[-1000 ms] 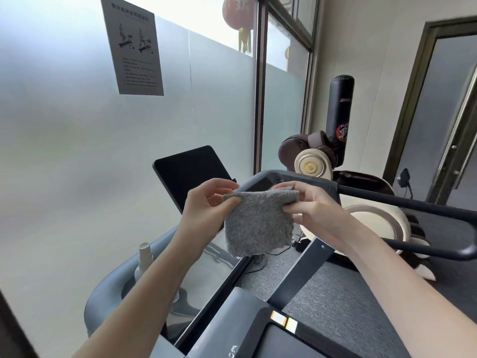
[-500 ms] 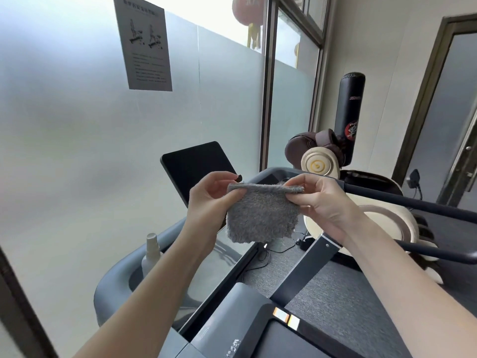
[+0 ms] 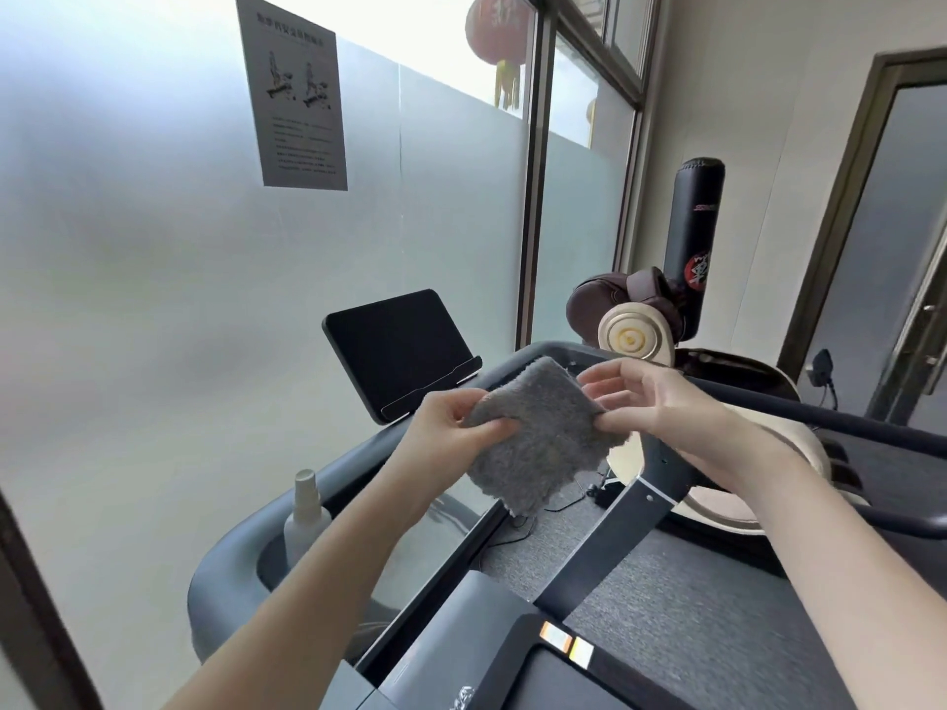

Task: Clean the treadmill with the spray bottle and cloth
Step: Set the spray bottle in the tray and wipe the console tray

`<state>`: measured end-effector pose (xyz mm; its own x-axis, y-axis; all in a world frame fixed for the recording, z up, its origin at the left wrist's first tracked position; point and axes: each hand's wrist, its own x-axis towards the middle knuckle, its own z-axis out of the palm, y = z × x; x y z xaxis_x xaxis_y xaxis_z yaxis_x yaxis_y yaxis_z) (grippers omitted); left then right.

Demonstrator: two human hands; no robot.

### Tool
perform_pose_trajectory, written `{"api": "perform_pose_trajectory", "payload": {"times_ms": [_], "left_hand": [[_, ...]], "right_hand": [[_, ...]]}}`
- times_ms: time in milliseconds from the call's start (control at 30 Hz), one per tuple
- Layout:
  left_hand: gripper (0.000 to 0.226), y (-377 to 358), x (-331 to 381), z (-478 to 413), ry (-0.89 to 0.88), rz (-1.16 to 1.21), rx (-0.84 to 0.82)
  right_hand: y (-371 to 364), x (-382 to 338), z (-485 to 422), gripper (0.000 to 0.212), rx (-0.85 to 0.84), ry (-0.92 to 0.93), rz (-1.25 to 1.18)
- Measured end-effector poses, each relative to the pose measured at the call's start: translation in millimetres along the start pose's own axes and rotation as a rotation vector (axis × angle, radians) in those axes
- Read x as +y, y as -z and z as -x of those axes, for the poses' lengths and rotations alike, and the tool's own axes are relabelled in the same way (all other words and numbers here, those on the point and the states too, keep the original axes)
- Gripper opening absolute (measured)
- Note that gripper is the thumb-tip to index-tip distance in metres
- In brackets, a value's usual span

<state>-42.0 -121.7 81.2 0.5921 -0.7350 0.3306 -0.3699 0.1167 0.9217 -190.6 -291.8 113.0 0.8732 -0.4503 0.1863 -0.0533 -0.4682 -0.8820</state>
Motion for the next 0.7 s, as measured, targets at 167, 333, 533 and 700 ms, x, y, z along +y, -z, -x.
{"api": "perform_pose_trajectory", "payload": {"times_ms": [167, 333, 533, 700], "left_hand": [[0.010, 0.2, 21.0, -15.9, 0.004, -0.444, -0.178], [0.010, -0.5, 14.5, -3.9, 0.023, -0.080, 0.026], [0.015, -3.0, 0.6, 11.5, 0.041, 0.257, 0.172], [0.019, -4.8, -2.6, 14.1, -0.039, 0.257, 0.287]], "right_hand": [[-20.9, 7.2, 0.7, 0.020, -0.061, 0.066, 0.094], [-42.5, 19.2, -2.5, 0.019, 0.208, 0.120, -0.240], [-46.7, 14.9, -9.1, 0.032, 0.268, 0.163, -0.292], [-48.3, 11.9, -16.5, 0.031, 0.306, 0.218, -0.298]]}}
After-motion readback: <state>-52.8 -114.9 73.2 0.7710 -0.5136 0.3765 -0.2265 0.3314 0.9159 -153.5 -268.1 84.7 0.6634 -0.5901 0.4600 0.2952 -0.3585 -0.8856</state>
